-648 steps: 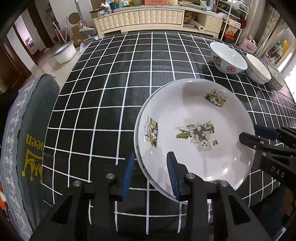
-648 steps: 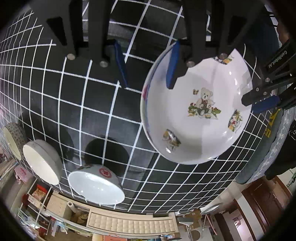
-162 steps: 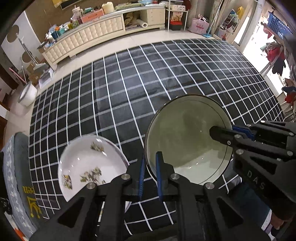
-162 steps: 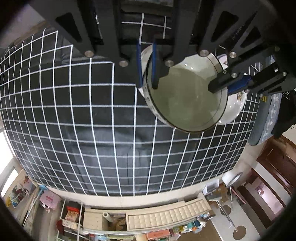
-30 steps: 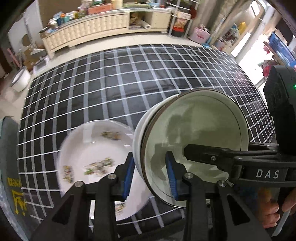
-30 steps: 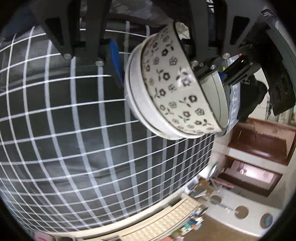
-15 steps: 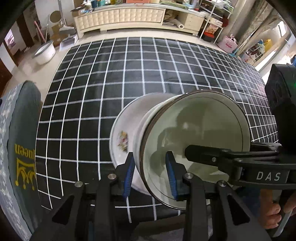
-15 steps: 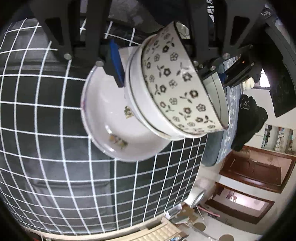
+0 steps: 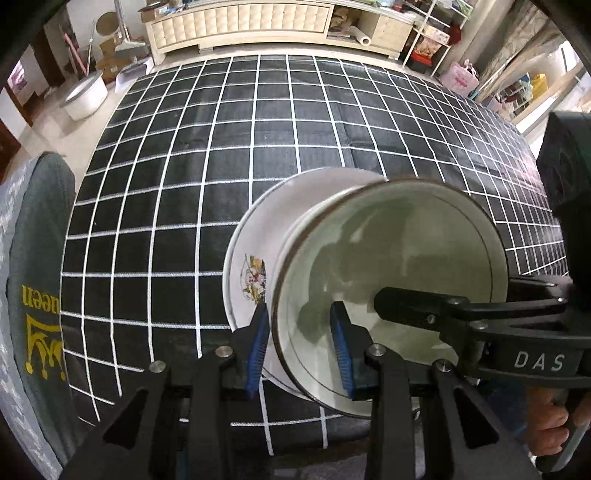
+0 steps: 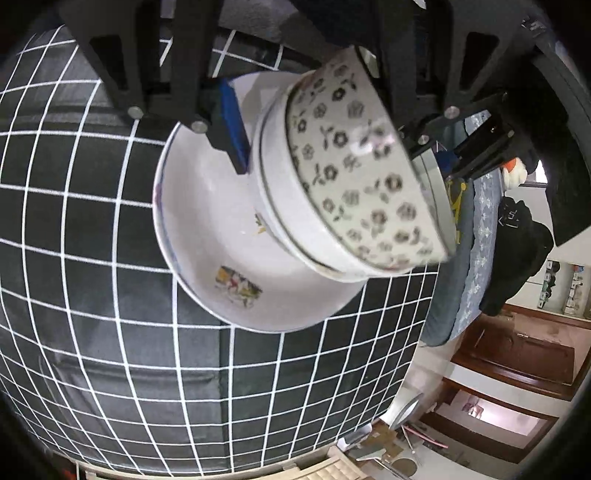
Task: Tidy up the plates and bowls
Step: 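Lift the bowl stack with both tools and carry it over the plate stack, then lower the bowl stack onto the plates and open both tools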
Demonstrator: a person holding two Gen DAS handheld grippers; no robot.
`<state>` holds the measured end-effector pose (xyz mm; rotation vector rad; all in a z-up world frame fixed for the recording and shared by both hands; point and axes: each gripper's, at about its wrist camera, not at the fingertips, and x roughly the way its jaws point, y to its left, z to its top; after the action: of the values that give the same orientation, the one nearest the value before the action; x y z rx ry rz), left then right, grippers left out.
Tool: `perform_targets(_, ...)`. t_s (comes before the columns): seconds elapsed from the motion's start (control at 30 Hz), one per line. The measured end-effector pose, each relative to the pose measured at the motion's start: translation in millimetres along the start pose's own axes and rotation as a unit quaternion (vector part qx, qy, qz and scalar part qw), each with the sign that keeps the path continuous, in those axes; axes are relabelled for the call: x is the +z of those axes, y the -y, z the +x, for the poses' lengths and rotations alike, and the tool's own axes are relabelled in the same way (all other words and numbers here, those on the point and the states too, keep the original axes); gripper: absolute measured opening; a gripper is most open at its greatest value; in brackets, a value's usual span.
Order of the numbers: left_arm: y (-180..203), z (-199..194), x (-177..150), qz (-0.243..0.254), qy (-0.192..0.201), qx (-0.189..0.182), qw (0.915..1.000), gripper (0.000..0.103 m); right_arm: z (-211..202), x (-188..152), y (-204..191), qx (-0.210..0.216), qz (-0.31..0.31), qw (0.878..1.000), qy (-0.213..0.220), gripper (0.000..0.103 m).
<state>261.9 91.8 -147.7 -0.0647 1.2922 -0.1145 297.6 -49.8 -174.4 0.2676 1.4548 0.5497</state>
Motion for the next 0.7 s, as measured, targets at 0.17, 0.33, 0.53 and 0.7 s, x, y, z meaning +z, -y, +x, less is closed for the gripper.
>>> perform_targets(0.17,1.5,2.1,6.2,0.004,0.003,0.001,1.0,0.031,1.1,5.2,10.1,0.015,0.017,1.0,-0.003,0.052)
perform_targets(0.33,-0.6,3.6,10.9,0.001,-0.002,-0.005,1.0,0.031,0.7,5.7,11.6,0.018,0.019,1.0,-0.009,0.052)
perform_targets(0.53,-2.7,5.1,10.4,0.002,0.005,-0.005,1.0,0.031,-1.8,8.0,0.0,-0.019,-0.014,1.0,0.001,0.056)
perform_targets(0.7,0.2,2.7,8.7,0.007,0.01,0.003,0.9999,0.031,-7.7,8.4,-2.4,-0.05,-0.027,0.998,0.017,0.057)
